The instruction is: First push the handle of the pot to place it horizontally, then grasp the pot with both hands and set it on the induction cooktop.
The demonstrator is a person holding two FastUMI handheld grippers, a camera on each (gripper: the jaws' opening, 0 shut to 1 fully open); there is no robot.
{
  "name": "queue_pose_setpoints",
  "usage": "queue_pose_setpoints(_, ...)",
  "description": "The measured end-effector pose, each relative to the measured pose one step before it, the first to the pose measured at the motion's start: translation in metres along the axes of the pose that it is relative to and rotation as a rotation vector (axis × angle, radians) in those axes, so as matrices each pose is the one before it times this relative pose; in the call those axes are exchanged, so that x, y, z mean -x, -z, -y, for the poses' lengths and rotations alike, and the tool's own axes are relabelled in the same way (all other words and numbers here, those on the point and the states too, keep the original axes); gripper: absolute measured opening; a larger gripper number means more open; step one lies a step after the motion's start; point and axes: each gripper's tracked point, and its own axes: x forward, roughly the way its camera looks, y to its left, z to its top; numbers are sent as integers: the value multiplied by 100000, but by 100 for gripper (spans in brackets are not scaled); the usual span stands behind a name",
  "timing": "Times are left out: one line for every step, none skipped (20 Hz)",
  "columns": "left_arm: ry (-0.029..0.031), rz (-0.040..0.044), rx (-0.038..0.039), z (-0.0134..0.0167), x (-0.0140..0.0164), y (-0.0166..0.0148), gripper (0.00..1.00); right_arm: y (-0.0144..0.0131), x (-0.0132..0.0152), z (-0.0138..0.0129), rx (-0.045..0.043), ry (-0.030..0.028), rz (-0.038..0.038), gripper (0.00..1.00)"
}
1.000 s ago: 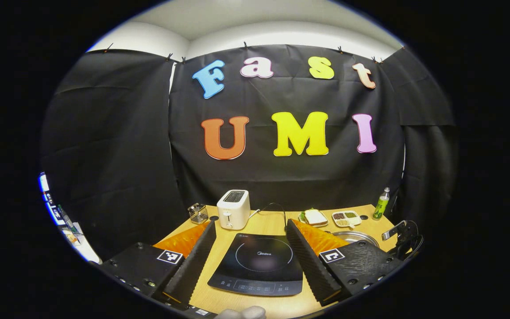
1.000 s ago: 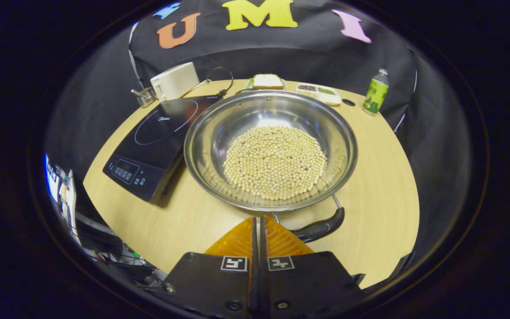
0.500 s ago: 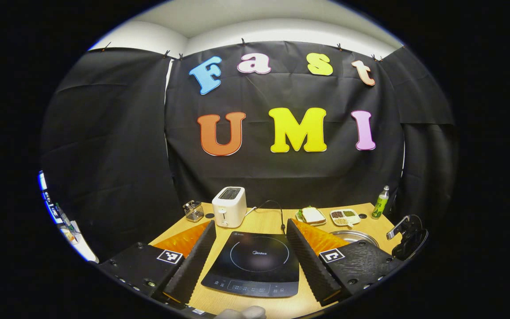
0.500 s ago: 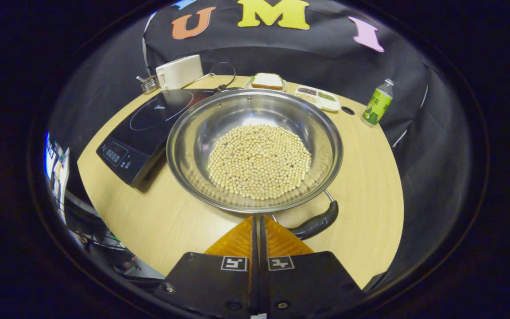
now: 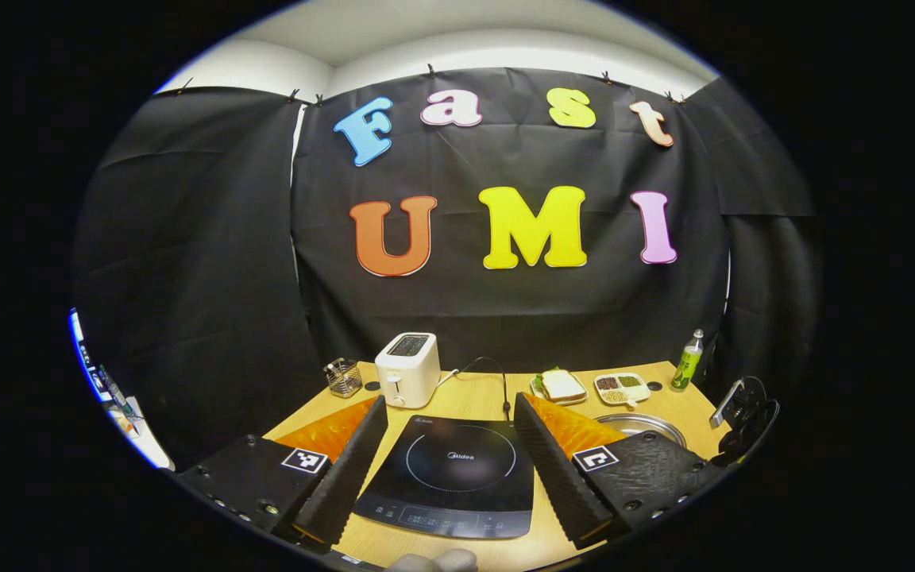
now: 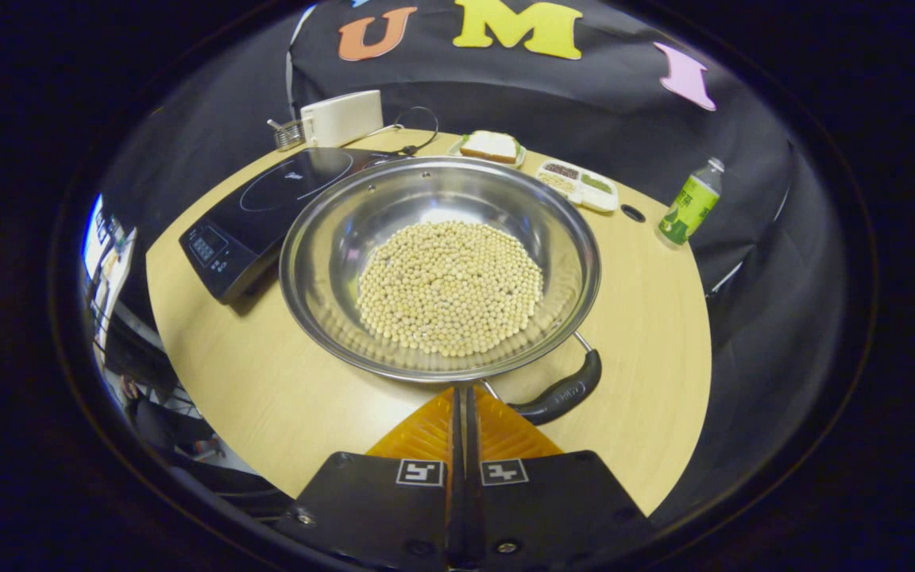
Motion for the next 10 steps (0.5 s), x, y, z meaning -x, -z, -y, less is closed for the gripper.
queue_pose_setpoints(-188, -227, -74, 351, -314, -44, 96, -59, -85, 304, 2057, -932, 122, 4)
queue_pose_setpoints(-241, 216, -172, 360, -158, -144, 96, -20, -61, 379, 2075, -778, 252, 0)
queue_pose_setpoints(-121, 184, 27, 417, -203, -97, 96, 85, -11, 453, 1994, -700, -63, 4)
queue_pose_setpoints(72, -214, 37, 399, -136, -77, 96, 65, -43, 437, 1602, -602, 127, 4)
queue_pose_setpoints(-19, -253, -183, 493, -65, 50, 96, -10, -39, 413, 1171, -765, 126, 0)
queue_pose_setpoints(-341, 16, -388, 369, 37, -33, 96, -39, -60, 369, 938, -921, 1, 4)
queue_pose_setpoints(-283, -372, -281, 276, -138, 79, 96, -38, -116, 432, 1031, -664, 320, 4)
queue_pose_setpoints(-296, -241, -143, 320, 70, 59, 96, -77, -58, 439, 1180, -749, 95, 4)
queue_pose_setpoints(-565, -280, -231, 269, -71, -76, 96, 60, -159, 456, 1013, -788, 156, 4)
queue_pose_setpoints(-675, -453, -314, 251, -18, 100, 96, 89, -102, 469, 831, -749, 50, 4)
